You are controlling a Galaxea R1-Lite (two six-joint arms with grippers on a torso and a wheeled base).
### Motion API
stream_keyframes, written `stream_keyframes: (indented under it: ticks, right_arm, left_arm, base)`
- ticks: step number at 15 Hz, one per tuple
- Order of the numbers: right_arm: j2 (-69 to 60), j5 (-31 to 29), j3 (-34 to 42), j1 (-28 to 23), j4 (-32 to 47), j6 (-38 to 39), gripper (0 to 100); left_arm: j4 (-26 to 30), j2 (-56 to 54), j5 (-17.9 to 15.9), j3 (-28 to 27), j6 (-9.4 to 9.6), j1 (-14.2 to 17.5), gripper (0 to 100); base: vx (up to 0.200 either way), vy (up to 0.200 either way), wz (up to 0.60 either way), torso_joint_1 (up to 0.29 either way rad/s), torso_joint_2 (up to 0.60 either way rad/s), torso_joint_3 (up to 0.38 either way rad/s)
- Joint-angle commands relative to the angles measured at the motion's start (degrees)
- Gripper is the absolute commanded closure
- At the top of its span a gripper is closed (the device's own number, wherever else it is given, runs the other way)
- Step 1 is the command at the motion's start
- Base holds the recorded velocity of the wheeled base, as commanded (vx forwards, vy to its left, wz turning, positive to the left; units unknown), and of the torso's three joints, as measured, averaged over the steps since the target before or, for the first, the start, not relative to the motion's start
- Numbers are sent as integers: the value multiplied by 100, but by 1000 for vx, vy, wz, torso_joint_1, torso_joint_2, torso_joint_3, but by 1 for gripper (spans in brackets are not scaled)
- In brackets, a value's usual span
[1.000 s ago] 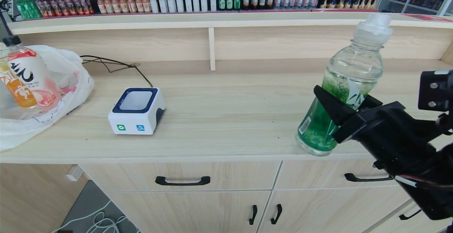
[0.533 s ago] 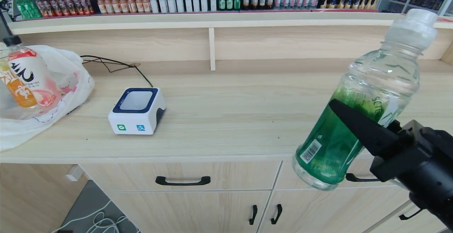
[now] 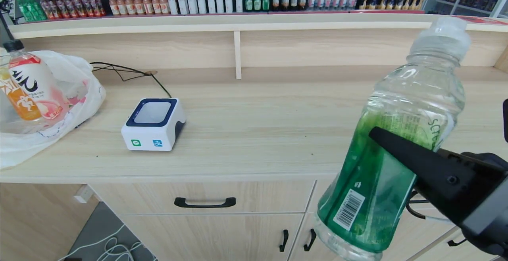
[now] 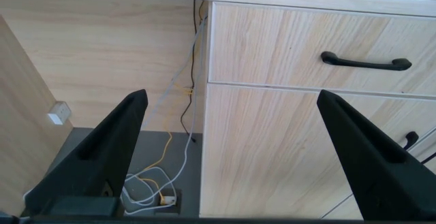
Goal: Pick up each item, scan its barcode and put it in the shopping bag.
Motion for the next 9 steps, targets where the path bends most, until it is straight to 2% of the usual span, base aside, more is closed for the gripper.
stream_keyframes:
  ticks: [1, 4, 7, 9]
  right_arm:
    - [62, 10, -315, 48, -9, 407, 100]
    - [440, 71, -816, 84, -9, 864, 100]
    - [440, 344, -737, 391, -9, 1198, 100]
    - [484, 449, -913, 391, -9, 1506, 100]
  left_arm:
    - [-4, -2, 2, 0, 2, -1, 0]
    - [-4, -2, 2, 0, 2, -1, 0]
    - [-4, -2, 2, 0, 2, -1, 0]
    - [-4, -2, 2, 0, 2, -1, 0]
  base:
    - [0, 0, 0, 0, 0, 0]
    - [0, 0, 0, 0, 0, 0]
    - [0, 0, 0, 0, 0, 0]
    - [0, 0, 0, 0, 0, 0]
